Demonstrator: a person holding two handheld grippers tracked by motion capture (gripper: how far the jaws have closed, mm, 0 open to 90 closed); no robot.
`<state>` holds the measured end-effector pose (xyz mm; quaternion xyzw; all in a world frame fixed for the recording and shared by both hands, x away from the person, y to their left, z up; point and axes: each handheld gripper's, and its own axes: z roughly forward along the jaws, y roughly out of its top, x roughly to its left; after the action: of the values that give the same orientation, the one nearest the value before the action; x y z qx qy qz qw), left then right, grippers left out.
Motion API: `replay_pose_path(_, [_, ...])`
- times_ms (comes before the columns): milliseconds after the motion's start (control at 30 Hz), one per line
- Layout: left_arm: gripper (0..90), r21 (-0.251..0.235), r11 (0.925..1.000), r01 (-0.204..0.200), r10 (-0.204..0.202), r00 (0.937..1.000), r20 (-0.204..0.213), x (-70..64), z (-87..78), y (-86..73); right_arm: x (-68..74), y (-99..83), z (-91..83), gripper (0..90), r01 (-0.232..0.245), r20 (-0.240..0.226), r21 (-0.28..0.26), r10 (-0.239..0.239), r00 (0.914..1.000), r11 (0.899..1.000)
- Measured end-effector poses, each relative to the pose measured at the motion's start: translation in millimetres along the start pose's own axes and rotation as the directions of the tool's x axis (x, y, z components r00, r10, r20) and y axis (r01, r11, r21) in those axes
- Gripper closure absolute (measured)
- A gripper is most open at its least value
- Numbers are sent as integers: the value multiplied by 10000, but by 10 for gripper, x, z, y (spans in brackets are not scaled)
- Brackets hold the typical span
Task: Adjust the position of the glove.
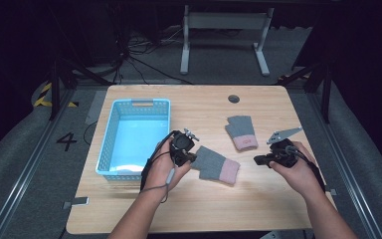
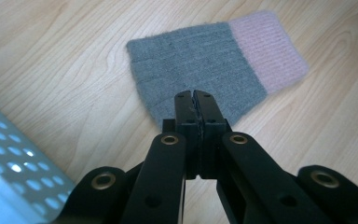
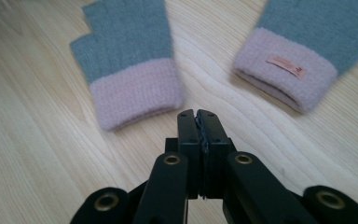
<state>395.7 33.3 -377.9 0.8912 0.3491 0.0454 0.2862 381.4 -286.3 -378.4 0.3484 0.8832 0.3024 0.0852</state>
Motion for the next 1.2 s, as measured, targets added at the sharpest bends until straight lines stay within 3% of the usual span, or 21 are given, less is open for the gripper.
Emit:
replay_pose_path(167, [899, 271, 9996, -61, 64, 9999, -98, -51, 195, 19, 103, 36, 108, 900, 138, -368, -143, -143, 9992, 9998])
replay_pose_path(533, [898, 880, 9956, -323, 338, 9993, -154, -185, 585, 17, 302, 63, 435, 900, 577, -921, 179, -559, 9942, 9982])
replay_pose_path(833, [896, 1366, 9887, -618, 606, 9981, 132, -250, 709, 16, 416, 58, 598, 900, 818, -1238, 384, -764, 9894, 9959])
replay_pose_path(1200, [897, 1476, 9864, -720, 712, 9974, 106, -247, 720, 17, 454, 39, 733, 900, 854, -1345, 747, -748, 9881, 9935])
